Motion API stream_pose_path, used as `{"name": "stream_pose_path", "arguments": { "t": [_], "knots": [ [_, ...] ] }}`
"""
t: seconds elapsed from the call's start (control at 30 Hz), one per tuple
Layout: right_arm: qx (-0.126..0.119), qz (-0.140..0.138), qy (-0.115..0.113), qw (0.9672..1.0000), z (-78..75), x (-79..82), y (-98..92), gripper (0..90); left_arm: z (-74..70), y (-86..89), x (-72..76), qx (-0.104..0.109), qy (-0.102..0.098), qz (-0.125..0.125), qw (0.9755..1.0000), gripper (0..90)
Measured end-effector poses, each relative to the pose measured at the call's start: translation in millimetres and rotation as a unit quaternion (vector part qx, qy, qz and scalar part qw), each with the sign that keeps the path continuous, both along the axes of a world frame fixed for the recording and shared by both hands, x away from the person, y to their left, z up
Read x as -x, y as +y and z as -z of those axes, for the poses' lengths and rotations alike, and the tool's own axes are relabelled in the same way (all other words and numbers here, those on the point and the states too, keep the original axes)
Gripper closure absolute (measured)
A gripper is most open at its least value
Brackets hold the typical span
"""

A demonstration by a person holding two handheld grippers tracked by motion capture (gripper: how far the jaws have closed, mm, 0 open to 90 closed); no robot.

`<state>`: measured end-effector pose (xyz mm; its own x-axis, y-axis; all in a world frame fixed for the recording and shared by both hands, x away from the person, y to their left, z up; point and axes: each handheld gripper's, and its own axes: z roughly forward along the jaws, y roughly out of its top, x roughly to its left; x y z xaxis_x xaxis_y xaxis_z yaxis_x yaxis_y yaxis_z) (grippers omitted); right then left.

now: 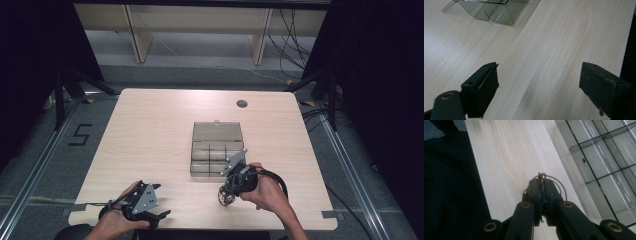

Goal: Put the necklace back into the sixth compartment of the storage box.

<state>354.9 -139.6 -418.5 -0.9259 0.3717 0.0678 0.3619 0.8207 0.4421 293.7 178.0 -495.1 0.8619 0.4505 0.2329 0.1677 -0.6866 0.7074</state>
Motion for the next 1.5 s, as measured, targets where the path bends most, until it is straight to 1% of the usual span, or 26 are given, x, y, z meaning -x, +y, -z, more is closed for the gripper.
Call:
{"name": "stream_pose_path", "arguments": {
  "t": [0.1,0.13,0.17,0.2,0.27,0.33,0.4,0.43,0.47,0.53,0.57,0.67,0.73,0.77,0.9,0.93,0.97,1.03,1.07,1.1,1.2,1.37,1.4,1.43,1.47,1.5],
  "knots": [
    [0.001,-0.001,-0.005,1.0,-3.6,-1.2,-0.8,86.9,0.8,-0.2,-0.3,0.004,-0.002,0.0,1.0,15.0],
    [0.001,0.001,-0.002,1.0,-5.1,-1.2,-1.3,86.9,0.3,0.3,-1.0,-0.003,-0.003,0.001,1.0,15.0],
    [0.001,0.005,-0.005,1.0,-6.9,-1.2,-1.8,86.9,0.5,-0.1,-0.7,-0.005,-0.004,-0.002,1.0,15.0],
    [-0.002,-0.002,-0.008,1.0,-8.4,-2.5,-2.4,86.9,0.4,-0.1,-0.6,-0.005,-0.003,0.0,1.0,15.0],
    [-0.002,0.007,-0.006,1.0,-12.8,-1.5,-3.4,86.9,0.4,0.0,-0.7,-0.005,-0.003,-0.001,1.0,15.0],
    [-0.005,-0.002,-0.017,0.9998,-15.7,-3.2,-4.4,86.9,0.2,-0.1,-0.1,0.001,0.0,0.0,1.0,15.0],
    [-0.005,0.005,-0.016,0.9998,-21.3,-3.4,-5.9,86.9,0.1,0.2,-0.7,-0.006,0.0,0.001,1.0,15.0],
    [-0.008,0.0,-0.021,0.9997,-22.2,-4.6,-6.2,86.9,0.2,0.2,-0.8,-0.005,0.0,0.002,1.0,15.0],
    [-0.006,0.01,-0.017,0.9998,-24.1,-3.7,-6.5,86.9,0.4,0.1,-0.7,-0.003,-0.001,0.001,1.0,15.0],
    [-0.009,0.002,-0.016,0.9998,-24.8,-5.0,-6.7,86.9,0.4,0.1,-0.7,-0.003,-0.001,0.001,1.0,15.0],
    [-0.009,0.005,-0.026,0.9996,-28.0,-6.0,-7.6,86.9,0.5,0.0,-0.6,-0.003,-0.001,0.001,1.0,15.0],
    [-0.011,0.005,-0.023,0.9997,-31.2,-6.5,-8.5,86.9,0.4,0.2,-0.9,-0.004,-0.002,0.0,1.0,15.0],
    [-0.006,0.02,-0.027,0.9994,-35.1,-6.2,-9.4,86.9,0.6,0.0,-0.5,-0.002,0.0,0.002,1.0,15.0],
    [-0.003,0.021,-0.036,0.9991,-36.7,-7.2,-9.7,86.9,0.1,0.2,-0.4,-0.006,-0.001,0.001,1.0,15.0],
    [-0.009,0.02,-0.043,0.9989,-41.6,-10.2,-11.5,87.0,0.5,0.1,-0.6,-0.004,-0.001,0.001,1.0,15.0],
    [-0.01,0.016,-0.05,0.9986,-42.8,-12.4,-12.3,87.0,-0.1,0.4,-0.6,-0.01,-0.002,0.001,1.0,15.0],
    [-0.01,0.022,-0.044,0.9987,-44.3,-12.4,-13.5,87.0,0.1,0.3,-0.5,-0.007,-0.001,0.001,1.0,15.0],
    [-0.013,0.022,-0.049,0.9985,-45.0,-15.3,-15.1,87.0,0.4,0.0,-0.6,-0.003,-0.001,0.001,1.0,15.0],
    [-0.012,0.026,-0.043,0.9987,-45.6,-15.8,-15.7,86.9,-0.3,0.3,-0.7,-0.01,-0.002,0.001,0.9999,15.0],
    [-0.014,0.027,-0.052,0.9982,-45.7,-17.6,-16.6,87.0,0.5,-0.2,-0.2,-0.005,0.0,0.001,1.0,15.0],
    [-0.016,0.027,-0.048,0.9983,-48.1,-21.5,-19.8,87.0,0.6,-0.3,-0.4,-0.005,0.0,0.0,1.0,15.0],
    [-0.02,0.048,-0.056,0.997,-52.1,-28.1,-26.3,87.0,0.7,-0.5,-0.4,-0.004,0.001,0.001,1.0,15.0],
    [-0.019,0.055,-0.046,0.9973,-53.7,-28.4,-27.3,87.0,0.8,-0.6,-0.3,-0.005,0.001,0.001,1.0,15.0],
    [-0.02,0.052,-0.059,0.9967,-53.8,-30.9,-28.2,86.9,1.2,-1.0,0.3,-0.001,0.002,0.0,1.0,15.0],
    [-0.022,0.055,-0.053,0.9969,-54.4,-31.4,-28.6,86.9,1.5,-0.8,-0.1,-0.001,-0.003,0.001,1.0,15.0],
    [-0.021,0.05,-0.056,0.997,-54.6,-33.5,-29.1,87.0,0.6,-0.5,-0.1,-0.006,0.001,0.001,1.0,15.0]
  ]
}}
